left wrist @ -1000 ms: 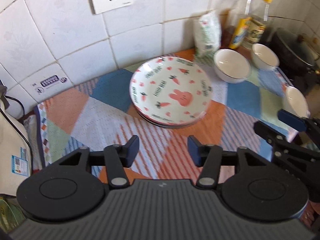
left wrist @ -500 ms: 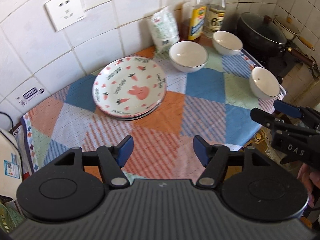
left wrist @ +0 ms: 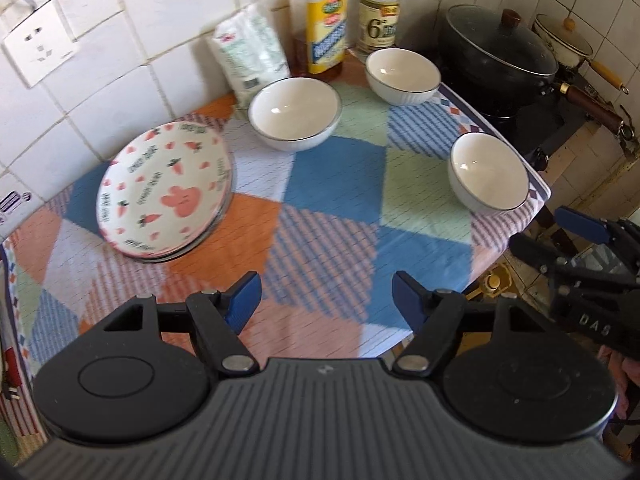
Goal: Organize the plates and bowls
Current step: 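Withdraw both grippers and move them toward the white bowls, then grasp the rim of a white ribbed bowl with both grippers, then carry the white bowl beside the plate stack and lower it, then open both grippers and release the white bowl, then grasp the rim of a second white bowl with both grippers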
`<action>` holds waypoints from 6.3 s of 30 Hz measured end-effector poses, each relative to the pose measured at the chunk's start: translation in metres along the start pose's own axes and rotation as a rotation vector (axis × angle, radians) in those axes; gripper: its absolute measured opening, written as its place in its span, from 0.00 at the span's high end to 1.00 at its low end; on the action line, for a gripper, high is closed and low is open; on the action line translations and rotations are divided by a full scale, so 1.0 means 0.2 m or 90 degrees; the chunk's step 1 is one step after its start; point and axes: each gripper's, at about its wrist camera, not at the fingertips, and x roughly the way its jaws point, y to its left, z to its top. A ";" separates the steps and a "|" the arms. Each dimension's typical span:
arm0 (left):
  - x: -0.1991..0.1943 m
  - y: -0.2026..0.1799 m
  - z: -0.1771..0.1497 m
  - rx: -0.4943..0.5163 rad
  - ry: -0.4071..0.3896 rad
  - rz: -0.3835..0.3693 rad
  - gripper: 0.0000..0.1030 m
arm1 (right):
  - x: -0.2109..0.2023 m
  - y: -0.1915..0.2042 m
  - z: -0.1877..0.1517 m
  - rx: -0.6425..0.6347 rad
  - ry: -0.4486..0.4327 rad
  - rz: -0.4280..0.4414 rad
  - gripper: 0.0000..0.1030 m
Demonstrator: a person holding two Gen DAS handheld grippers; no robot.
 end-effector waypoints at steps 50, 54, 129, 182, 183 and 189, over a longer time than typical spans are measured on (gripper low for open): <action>0.91 -0.63 0.40 -0.091 0.049 -0.132 0.86 | 0.73 -0.50 -0.21 -0.044 -0.020 0.047 0.05; 0.90 -0.64 0.40 -0.082 0.051 -0.129 0.86 | 0.74 -0.50 -0.20 -0.048 -0.019 0.044 0.06; 0.34 0.62 -0.32 -0.203 0.021 -0.013 0.73 | 0.56 0.53 -0.15 -0.063 0.111 0.191 0.09; 0.64 0.58 0.55 -0.183 -0.058 -0.051 0.60 | 1.31 0.12 0.45 0.257 0.144 0.121 0.40; 0.68 0.58 0.57 -0.190 -0.050 -0.051 0.60 | 1.34 0.11 0.45 0.255 0.155 0.119 0.45; 0.83 0.56 0.61 -0.202 -0.009 -0.030 0.60 | 1.45 0.06 0.45 0.258 0.166 0.067 0.49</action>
